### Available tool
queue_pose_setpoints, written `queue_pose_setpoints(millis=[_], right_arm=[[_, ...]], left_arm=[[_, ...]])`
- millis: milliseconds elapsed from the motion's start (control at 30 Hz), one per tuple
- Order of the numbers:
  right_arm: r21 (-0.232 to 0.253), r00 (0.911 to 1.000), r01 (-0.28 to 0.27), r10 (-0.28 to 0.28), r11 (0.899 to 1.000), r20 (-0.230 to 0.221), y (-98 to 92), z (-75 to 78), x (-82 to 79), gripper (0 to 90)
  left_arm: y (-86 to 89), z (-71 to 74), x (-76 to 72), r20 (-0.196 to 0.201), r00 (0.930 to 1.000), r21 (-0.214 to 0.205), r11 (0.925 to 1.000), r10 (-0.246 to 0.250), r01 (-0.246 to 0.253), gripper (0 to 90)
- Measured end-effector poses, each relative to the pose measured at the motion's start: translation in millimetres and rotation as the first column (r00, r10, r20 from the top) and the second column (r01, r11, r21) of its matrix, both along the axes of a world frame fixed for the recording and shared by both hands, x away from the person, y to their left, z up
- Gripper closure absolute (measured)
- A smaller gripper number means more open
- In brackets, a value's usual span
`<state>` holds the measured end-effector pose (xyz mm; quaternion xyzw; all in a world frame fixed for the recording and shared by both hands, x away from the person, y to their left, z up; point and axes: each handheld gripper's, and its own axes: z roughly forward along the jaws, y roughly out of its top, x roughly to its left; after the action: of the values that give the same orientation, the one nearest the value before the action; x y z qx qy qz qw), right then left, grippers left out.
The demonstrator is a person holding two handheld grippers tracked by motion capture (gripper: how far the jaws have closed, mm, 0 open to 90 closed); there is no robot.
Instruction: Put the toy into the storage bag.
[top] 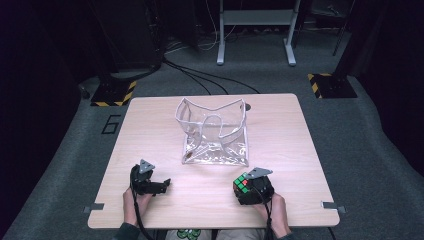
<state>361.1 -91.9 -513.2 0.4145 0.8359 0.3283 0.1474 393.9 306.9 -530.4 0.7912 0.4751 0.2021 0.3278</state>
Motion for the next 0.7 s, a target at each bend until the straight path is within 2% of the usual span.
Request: queue_pose_setpoints(millis=[167, 600, 700], right_arm=[[-0.016, 0.9998, -0.02, 0.02, 1.0, 0.01, 1.2, 0.0, -1.0, 32.4], [-0.037, 0.9994, -0.029, 0.029, 0.999, 0.02, 3.7, 5.8, -1.4, 32.7], [-0.023, 0.9991, -0.034, 0.035, 0.999, 0.022, 2.2, 10.1, -0.9, 32.8]], left_arm=[[0.1, 0.3, -0.1, -0.003, 1.0, 0.0, 1.0, -0.002, 0.002, 1.4], [0.0, 0.3, -0.3, -0.004, 1.0, 0.002, 1.0, 0.0, 0.0, 1.4], [-0.1, 0.3, -0.3, -0.004, 1.0, 0.002, 1.0, 0.0, 0.0, 1.4]])
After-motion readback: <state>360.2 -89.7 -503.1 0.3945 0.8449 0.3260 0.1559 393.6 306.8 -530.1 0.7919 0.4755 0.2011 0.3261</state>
